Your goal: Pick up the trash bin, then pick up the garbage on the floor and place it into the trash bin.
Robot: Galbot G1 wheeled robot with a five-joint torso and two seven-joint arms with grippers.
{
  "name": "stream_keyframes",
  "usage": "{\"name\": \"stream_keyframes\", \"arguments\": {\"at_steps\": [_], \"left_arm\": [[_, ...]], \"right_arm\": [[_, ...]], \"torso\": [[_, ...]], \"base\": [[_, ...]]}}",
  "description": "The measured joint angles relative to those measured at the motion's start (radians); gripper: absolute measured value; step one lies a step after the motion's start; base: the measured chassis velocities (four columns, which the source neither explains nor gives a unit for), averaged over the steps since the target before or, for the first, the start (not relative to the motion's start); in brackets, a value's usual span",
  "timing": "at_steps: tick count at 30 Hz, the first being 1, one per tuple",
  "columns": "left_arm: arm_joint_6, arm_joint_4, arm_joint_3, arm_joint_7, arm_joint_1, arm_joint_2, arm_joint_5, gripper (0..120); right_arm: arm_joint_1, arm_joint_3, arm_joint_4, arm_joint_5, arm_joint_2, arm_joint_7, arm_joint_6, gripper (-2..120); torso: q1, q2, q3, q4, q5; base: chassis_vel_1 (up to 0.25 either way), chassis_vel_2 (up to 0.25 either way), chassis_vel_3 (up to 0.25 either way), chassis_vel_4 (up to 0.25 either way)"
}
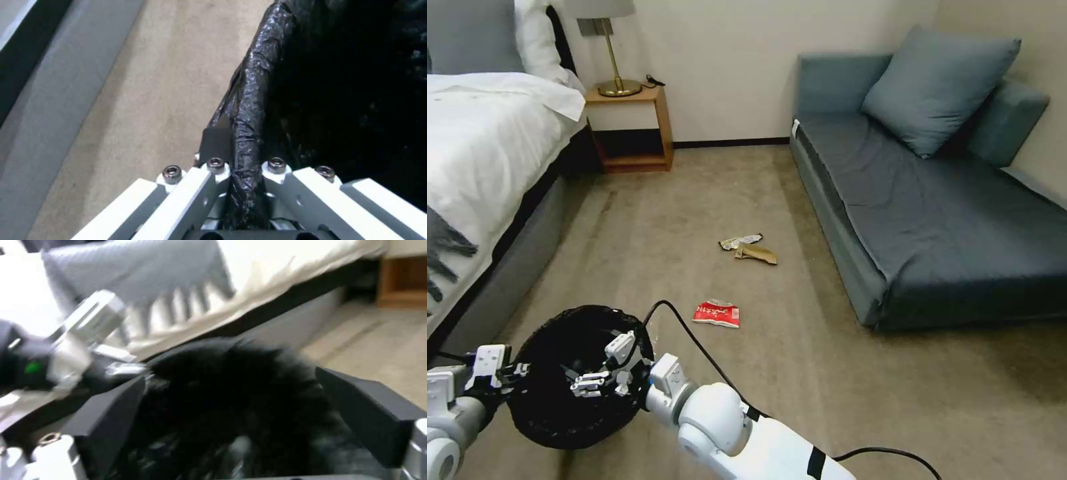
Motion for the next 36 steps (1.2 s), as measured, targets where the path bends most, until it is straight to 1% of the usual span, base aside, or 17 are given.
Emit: {"name": "stream_keyframes", "arguments": {"at_steps": [2, 3, 5, 6, 8, 10, 11, 12, 13, 14, 15, 22, 27, 30, 36], "left_arm": [[0.0, -0.002, -0.006, 0.0, 0.004, -0.004, 0.0, 3], [0.0, -0.003, -0.014, 0.001, 0.008, -0.01, 0.0, 3], [-0.001, -0.006, -0.028, 0.003, 0.016, -0.024, 0.002, 3], [-0.001, -0.006, -0.028, 0.003, 0.016, -0.024, 0.002, 3], [-0.004, -0.007, -0.037, 0.006, 0.022, -0.037, 0.006, 3], [-0.004, -0.007, -0.042, 0.007, 0.024, -0.043, 0.007, 3], [-0.004, -0.007, -0.042, 0.007, 0.024, -0.043, 0.007, 3], [-0.004, -0.007, -0.044, 0.008, 0.021, -0.044, 0.008, 3], [-0.005, -0.004, -0.045, 0.008, 0.018, -0.044, 0.008, 3], [-0.005, -0.002, -0.046, 0.008, 0.016, -0.044, 0.008, 3], [-0.005, 0.002, -0.046, 0.008, 0.012, -0.045, 0.007, 3], [-0.004, 0.004, -0.049, 0.013, 0.017, -0.059, 0.016, 3], [-0.003, 0.004, -0.061, 0.017, 0.023, -0.063, 0.021, 3], [-0.003, 0.006, -0.068, 0.02, 0.024, -0.059, 0.021, 3], [-0.001, 0.015, -0.087, 0.022, 0.017, -0.036, 0.009, 3]], "right_arm": [[-0.017, 0.025, 0.02, -0.015, -0.013, 0.0, 0.012, 99], [-0.039, 0.058, 0.044, -0.041, -0.034, -0.004, 0.034, 100], [-0.095, 0.134, 0.093, -0.098, -0.101, -0.014, 0.09, 100], [-0.095, 0.134, 0.093, -0.098, -0.101, -0.014, 0.09, 100], [-0.168, 0.223, 0.134, -0.127, -0.169, -0.026, 0.16, 100], [-0.244, 0.308, 0.151, -0.143, -0.221, -0.05, 0.234, 100], [-0.244, 0.308, 0.151, -0.143, -0.221, -0.05, 0.234, 100], [-0.282, 0.348, 0.152, -0.147, -0.244, -0.066, 0.28, 100], [-0.305, 0.373, 0.151, -0.15, -0.257, -0.076, 0.307, 100], [-0.312, 0.38, 0.15, -0.151, -0.26, -0.079, 0.314, 100], [-0.34, 0.407, 0.142, -0.153, -0.271, -0.09, 0.341, 100], [-0.373, 0.444, 0.113, -0.161, -0.281, -0.108, 0.366, 100], [-0.367, 0.439, 0.081, -0.166, -0.276, -0.113, 0.366, 100], [-0.364, 0.435, 0.068, -0.169, -0.274, -0.117, 0.364, 100], [-0.355, 0.421, 0.039, -0.18, -0.273, -0.124, 0.359, 100]], "torso": [[0.0, 0.0, 0.0, -0.0002, 0.0], [0.0, 0.0, 0.0, 0.0, 0.0003], [0.0, 0.0, 0.0, 0.0001, 0.0002], [0.0, 0.0, 0.0, 0.0001, 0.0002], [0.0, 0.0, 0.0, -0.0002, 0.0004], [0.0, 0.0, 0.0, -0.0004, 0.0002], [0.0, 0.0, 0.0, -0.0004, 0.0002], [0.0, 0.0, 0.0, -0.0004, 0.0001], [0.0, 0.0, 0.0, -0.0006, 0.0003], [0.0, 0.0, 0.0, -0.0006, 0.0003], [0.0, 0.0, 0.0, -0.0005, 0.0002], [0.0, 0.0, 0.0, -0.0002, 0.0001], [0.0, 0.0, 0.0, 0.0, 0.0002], [0.0, 0.0, 0.0, 0.0, 0.0], [0.0, 0.0, 0.0, 0.0, 0.0]], "base": [[0.0, 0.0, 0.0, 0.0], [0.0, 0.0, 0.0, 0.0], [0.0, 0.0, 0.0, 0.0], [0.0, 0.0, 0.0, 0.0], [0.0, 0.0, 0.0, 0.0], [0.0, 0.0, 0.0, 0.0], [0.0, 0.0, 0.0, 0.0], [0.0, 0.0, 0.0, 0.0], [0.0, 0.0, 0.0, 0.0], [0.0, 0.0, 0.0, 0.0], [0.0, 0.0, 0.0, 0.0], [-0.007, 0.004, 0.005, -0.005], [-0.098, 0.104, 0.115, -0.084], [-0.172, 0.188, 0.198, -0.182], [-0.238, 0.234, 0.232, -0.24]]}}
